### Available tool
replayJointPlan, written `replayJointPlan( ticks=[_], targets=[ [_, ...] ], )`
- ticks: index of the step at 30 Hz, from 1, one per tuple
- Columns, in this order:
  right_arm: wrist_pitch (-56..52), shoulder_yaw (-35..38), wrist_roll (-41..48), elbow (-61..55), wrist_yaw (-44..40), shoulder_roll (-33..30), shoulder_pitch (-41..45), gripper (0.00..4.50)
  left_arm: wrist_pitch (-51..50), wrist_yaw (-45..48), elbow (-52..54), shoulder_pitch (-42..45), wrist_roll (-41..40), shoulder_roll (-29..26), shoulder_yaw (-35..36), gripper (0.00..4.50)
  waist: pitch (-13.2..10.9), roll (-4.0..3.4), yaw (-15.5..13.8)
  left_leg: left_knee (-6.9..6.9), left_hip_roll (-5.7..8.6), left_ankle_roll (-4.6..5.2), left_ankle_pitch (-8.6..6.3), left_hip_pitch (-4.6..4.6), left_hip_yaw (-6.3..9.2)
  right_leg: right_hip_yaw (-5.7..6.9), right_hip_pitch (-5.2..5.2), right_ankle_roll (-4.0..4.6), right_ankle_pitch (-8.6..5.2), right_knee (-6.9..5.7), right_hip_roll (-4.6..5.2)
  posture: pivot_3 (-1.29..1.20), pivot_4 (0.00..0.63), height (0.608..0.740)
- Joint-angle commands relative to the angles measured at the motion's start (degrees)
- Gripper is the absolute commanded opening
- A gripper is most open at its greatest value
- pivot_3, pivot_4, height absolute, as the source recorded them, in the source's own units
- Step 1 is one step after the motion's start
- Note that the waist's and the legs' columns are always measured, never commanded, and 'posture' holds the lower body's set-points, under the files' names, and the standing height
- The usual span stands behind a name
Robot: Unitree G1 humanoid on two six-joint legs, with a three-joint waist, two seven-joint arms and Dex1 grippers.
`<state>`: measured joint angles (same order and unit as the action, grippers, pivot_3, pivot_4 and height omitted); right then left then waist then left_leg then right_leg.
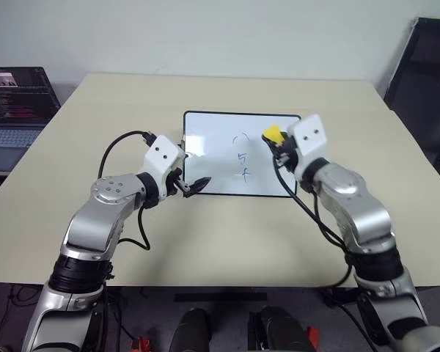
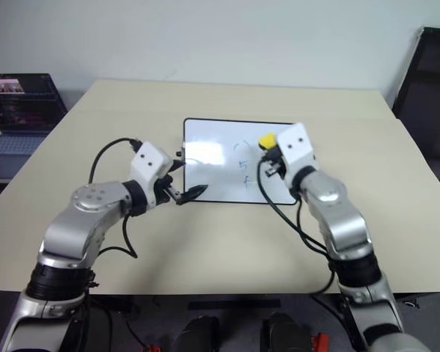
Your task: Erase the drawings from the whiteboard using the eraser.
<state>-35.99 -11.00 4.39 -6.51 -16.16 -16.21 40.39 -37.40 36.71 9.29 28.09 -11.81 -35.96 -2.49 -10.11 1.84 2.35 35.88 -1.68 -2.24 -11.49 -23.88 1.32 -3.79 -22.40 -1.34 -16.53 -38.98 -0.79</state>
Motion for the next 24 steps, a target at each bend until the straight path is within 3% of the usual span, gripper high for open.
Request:
replayJointPlan(
  ticks=[1, 12, 19, 24],
  targets=[
    [6.4, -2.3, -3.2, 7.8, -1.8, 0.9, 5.6, 1.01, 2.9, -0.2, -1.4, 1.9, 1.7, -1.1, 1.0, 4.5, 0.0, 0.01, 0.0, -0.03, -0.01, 0.0, 0.0, -0.05, 0.01, 0.01, -0.04, 0.01, 0.0, 0.01, 0.01, 0.0, 0.15, 0.74],
    [21.5, -4.6, -11.6, 32.0, -0.7, 4.3, 15.3, 1.01, 1.2, 0.1, 1.9, 2.1, 2.0, -1.2, 0.3, 4.5, 0.0, 0.02, -0.3, -0.02, -0.01, -0.01, 0.0, -0.49, 0.02, 0.04, -0.49, 0.03, 0.03, -0.07, 0.16, 0.0, 0.15, 0.74],
    [22.1, -9.8, -14.0, 31.5, -9.4, 4.6, 12.2, 1.01, 0.7, 0.4, 2.2, 2.3, 2.1, -1.3, 0.4, 4.5, 0.0, 0.02, -0.1, 0.02, -0.01, -0.01, 0.0, -0.63, 0.03, 0.03, -0.79, 0.04, 0.04, -0.32, 0.15, 0.0, 0.15, 0.74],
    [23.4, -6.9, -17.0, 34.1, -3.6, 3.7, 15.1, 1.01, -0.5, 0.4, 3.3, 2.6, 1.7, -1.0, 0.0, 4.5, 0.0, 0.02, 0.0, 0.17, 0.01, -0.02, 0.01, -0.62, 0.04, 0.04, -0.81, 0.04, 0.04, -0.6, 0.15, 0.0, 0.15, 0.74]
  ],
)
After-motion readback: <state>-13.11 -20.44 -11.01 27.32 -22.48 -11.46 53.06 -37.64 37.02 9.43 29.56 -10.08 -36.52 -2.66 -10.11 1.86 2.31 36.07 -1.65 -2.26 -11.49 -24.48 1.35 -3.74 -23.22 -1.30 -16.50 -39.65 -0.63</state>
